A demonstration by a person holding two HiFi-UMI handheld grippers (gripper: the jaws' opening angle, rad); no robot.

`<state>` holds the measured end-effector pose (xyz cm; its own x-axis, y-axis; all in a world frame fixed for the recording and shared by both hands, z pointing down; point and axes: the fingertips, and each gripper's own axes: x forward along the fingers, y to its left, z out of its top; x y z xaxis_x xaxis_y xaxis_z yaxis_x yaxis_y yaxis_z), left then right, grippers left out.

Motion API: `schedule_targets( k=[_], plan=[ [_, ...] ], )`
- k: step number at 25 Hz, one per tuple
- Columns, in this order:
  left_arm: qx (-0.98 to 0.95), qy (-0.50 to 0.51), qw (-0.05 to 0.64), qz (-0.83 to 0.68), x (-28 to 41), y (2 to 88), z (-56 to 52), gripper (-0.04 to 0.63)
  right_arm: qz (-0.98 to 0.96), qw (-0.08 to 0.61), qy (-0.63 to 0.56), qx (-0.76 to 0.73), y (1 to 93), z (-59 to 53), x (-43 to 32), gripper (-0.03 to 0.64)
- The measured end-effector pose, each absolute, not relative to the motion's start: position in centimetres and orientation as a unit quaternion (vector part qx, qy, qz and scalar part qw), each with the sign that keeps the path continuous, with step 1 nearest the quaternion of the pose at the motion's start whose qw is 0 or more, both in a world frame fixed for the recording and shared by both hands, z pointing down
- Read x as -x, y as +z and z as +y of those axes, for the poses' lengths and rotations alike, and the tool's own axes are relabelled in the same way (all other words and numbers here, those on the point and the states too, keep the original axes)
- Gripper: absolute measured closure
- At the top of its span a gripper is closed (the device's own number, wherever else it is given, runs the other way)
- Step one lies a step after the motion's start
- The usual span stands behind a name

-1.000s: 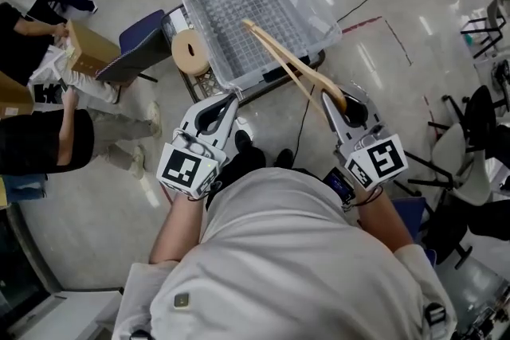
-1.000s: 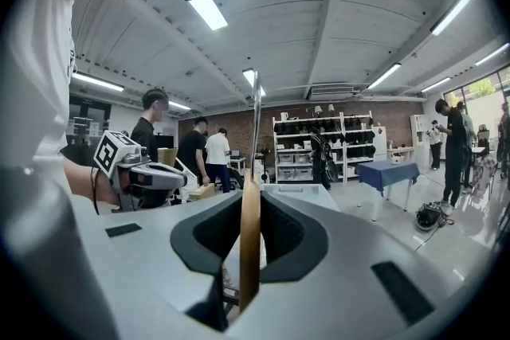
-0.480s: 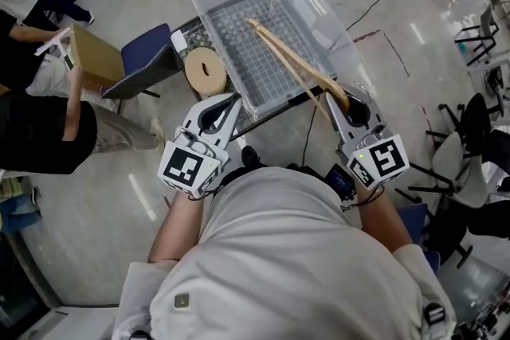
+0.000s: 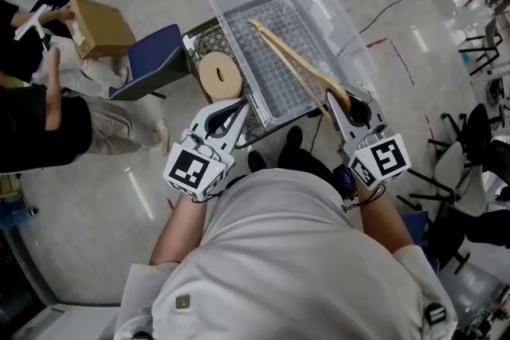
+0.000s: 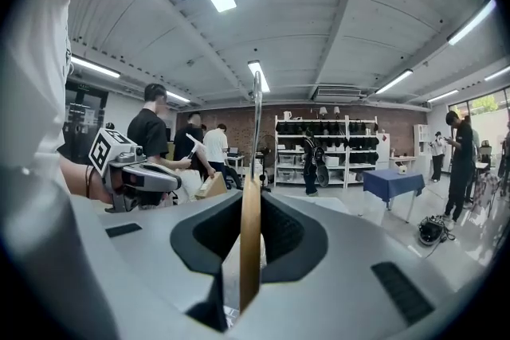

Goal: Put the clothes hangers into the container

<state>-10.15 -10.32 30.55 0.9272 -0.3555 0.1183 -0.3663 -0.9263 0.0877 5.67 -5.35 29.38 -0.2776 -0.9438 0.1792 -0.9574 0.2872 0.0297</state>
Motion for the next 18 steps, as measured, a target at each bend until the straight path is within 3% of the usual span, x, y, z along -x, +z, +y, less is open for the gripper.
schedule_targets(
  k=[18],
  plan=[
    [-0.964,0.070,0.062,-0.249,6.7,29.1,-15.8,0.578,-0.840,0.081,0.068,-0.533,29.3,-14.9,-10.4,0.554]
  ],
)
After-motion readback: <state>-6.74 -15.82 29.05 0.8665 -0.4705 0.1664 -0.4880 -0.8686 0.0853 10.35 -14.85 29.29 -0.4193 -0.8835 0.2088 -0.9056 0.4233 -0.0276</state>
